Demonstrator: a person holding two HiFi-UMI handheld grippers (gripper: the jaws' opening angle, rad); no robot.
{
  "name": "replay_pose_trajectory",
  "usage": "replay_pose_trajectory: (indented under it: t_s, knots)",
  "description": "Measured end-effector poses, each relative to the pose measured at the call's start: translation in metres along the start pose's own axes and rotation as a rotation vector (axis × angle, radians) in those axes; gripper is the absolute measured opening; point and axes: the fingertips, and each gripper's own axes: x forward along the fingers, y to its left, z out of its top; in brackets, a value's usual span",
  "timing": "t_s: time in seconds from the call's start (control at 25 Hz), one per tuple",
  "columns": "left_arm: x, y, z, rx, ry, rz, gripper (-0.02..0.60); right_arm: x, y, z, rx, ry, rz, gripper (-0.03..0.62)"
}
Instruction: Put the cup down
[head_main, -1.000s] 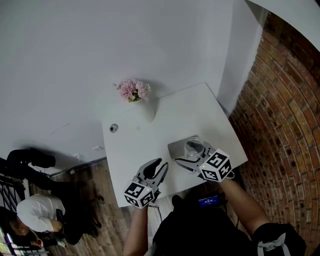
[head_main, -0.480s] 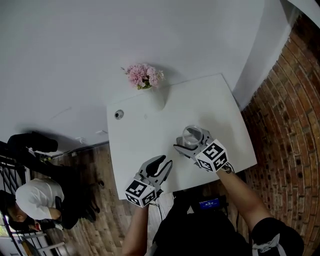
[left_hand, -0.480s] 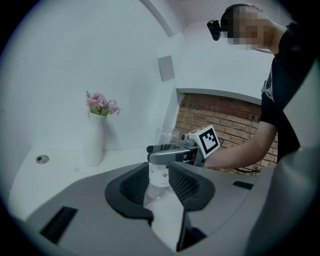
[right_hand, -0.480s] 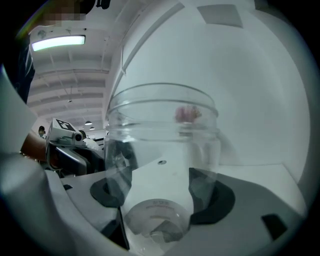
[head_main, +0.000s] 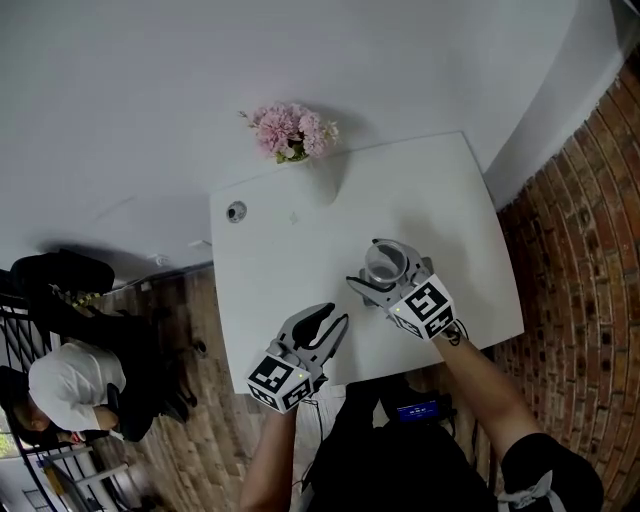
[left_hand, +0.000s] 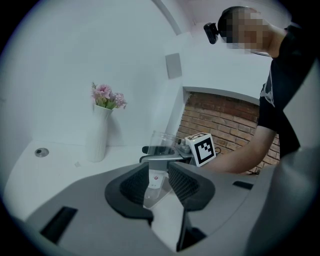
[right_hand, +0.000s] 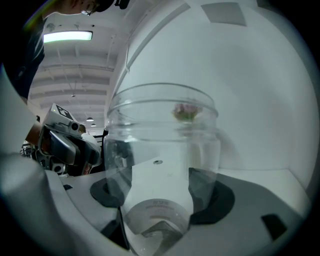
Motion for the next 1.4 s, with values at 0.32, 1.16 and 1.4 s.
replay_pose_trajectory:
  t_s: [0.32,1.16,1.4]
  knots:
    - [0.012,0.012,-0.002,-0.005,0.005,0.011,0.115,0.000,0.005,-0.006,-0.076,-0.043,-0.008,0.368]
    - [0.009,0.012,0.012,0.028,-0.026,0.010,0.115,-0.028,0.017,-0.007,-0.088,-0.012,0.021,0.495]
    - [-0.003,0.011,0.021,0.042,-0.046,0.022,0.115,-0.062,0.013,0.009,-0.030,0.000,-0.004,0.494]
